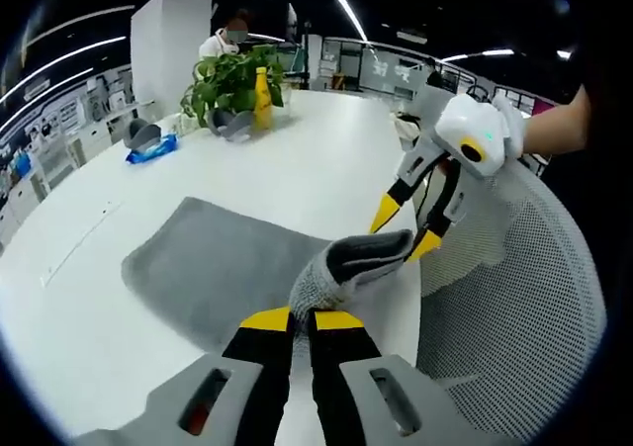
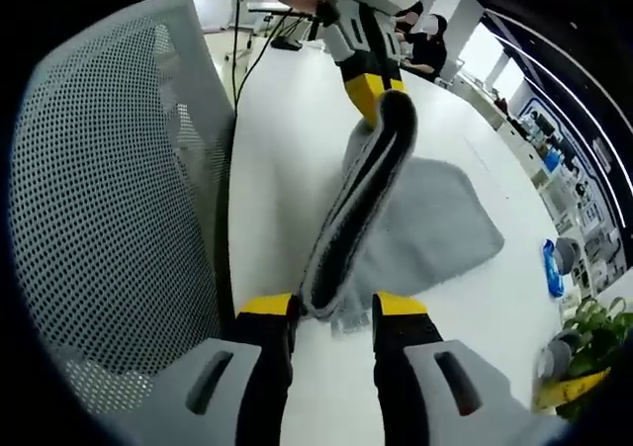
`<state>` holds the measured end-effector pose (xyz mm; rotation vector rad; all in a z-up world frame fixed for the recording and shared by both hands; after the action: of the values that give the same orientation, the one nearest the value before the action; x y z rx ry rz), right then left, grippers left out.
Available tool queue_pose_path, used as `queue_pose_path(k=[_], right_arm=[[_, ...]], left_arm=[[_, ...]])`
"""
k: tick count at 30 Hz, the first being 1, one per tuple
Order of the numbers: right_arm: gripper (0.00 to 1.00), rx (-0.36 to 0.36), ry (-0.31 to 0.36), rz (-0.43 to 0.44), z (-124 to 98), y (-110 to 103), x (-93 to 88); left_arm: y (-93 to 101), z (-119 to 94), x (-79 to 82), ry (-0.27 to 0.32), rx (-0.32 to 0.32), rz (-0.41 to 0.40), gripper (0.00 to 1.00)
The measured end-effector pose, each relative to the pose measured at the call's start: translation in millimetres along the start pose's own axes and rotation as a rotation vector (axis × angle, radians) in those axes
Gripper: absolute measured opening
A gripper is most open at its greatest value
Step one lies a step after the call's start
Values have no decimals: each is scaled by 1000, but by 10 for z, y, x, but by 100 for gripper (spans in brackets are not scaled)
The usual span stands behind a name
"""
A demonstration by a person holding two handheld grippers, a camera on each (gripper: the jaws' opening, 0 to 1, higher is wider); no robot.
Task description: Fold the towel on the table until its edges align and the towel forms a compact rectangular stack.
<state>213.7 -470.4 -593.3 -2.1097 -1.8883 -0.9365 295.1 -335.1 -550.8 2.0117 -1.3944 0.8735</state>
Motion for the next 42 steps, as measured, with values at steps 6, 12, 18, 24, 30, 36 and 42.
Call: queue_pose_path(k=[6,12,18,24,30,36,42], right_arm=[[31,3,6,-46,53,27,12],[33,20,14,-62,121,-25,66],[18,-19,-76,-50,148,39,-72],[7,-9,2,106,85,132,-40],[5,-7,62,234,52,185,5],[4,-23,150,415,-23,332,25],[3,-40,252,570,-136,478,43]], left_arm=[[-35,-16,-87,-17,17,-53,6],[-47,-17,-145,10,35,-98,6],[-27,-28,-153,33,17,-154,6],[-11,-44,-198,28,20,-39,8],[91,-11,-268,35,29,122,22],[202,86,-314,36,66,233,26],[134,16,-236,142,147,191,26]])
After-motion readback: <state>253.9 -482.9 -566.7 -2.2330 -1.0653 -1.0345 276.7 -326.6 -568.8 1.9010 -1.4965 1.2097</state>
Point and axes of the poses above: the point that each gripper's makers call its tool centre point, and the gripper's own axes: z roughly forward along the fingers, y roughly to its right, x roughly out of its top, the point moved 3 cm from there along -z, roughly backward along the fingers, and after that the axes turned 1 degree about -y, right-handed, at the moved point
